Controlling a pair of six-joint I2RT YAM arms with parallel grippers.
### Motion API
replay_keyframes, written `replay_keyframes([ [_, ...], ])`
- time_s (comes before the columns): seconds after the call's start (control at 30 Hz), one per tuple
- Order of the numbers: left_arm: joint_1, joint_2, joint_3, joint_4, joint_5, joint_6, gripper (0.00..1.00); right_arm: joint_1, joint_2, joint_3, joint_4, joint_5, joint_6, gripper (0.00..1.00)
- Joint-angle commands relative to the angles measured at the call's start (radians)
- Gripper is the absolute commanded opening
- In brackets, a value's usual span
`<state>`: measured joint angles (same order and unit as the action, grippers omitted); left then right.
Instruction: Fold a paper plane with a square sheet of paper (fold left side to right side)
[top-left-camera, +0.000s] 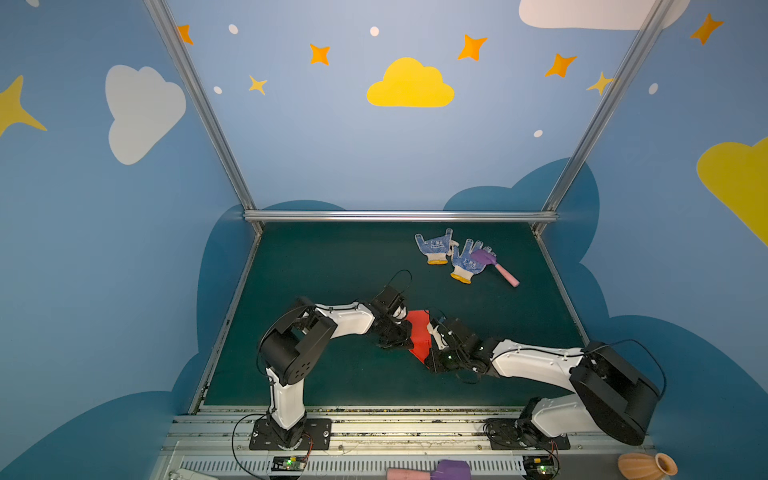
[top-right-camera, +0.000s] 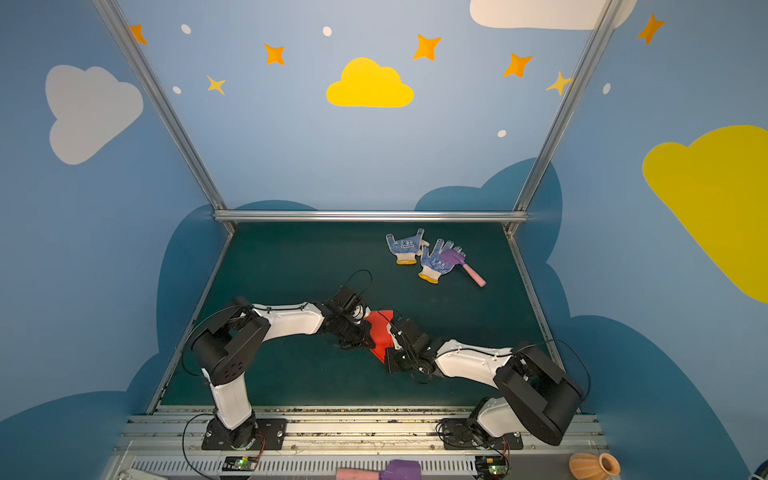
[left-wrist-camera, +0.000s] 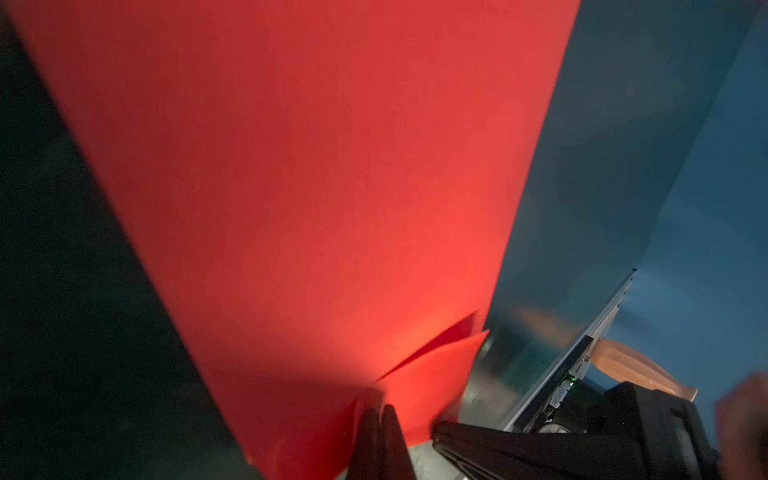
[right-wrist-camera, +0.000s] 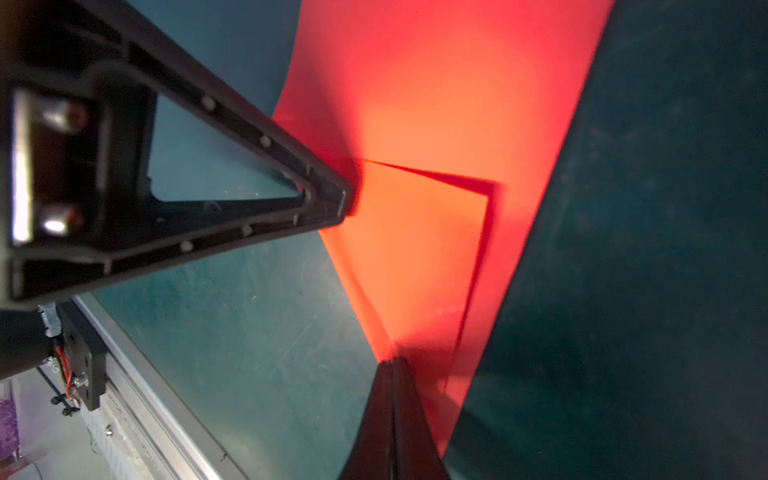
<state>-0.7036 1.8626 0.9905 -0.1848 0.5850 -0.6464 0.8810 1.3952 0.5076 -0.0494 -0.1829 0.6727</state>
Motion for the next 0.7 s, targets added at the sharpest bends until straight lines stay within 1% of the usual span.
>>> replay_keyframes([
  [0.0, -0.003, 0.033, 0.000, -0.043, -0.069, -0.009, 0.04, 0.018, 0.006, -0.085, -0.159, 0.018, 0.062, 0.00],
  [0.17, -0.003, 0.033, -0.003, -0.041, -0.074, -0.018, 0.04, 0.018, -0.053, -0.131, -0.215, 0.032, 0.117, 0.00],
  [0.37, -0.003, 0.034, -0.006, -0.035, -0.080, -0.030, 0.04, 0.005, -0.192, -0.144, -0.332, 0.038, 0.140, 0.00],
  [0.53, -0.003, 0.025, -0.012, -0.033, -0.090, -0.043, 0.04, -0.015, -0.342, -0.086, -0.417, 0.065, 0.138, 0.00],
  [0.6, -0.004, 0.024, -0.012, -0.034, -0.093, -0.044, 0.04, -0.020, -0.367, -0.047, -0.415, 0.070, 0.126, 0.00],
  [0.67, -0.003, 0.022, -0.012, -0.035, -0.094, -0.045, 0.03, -0.023, -0.350, -0.001, -0.399, 0.066, 0.115, 0.00],
])
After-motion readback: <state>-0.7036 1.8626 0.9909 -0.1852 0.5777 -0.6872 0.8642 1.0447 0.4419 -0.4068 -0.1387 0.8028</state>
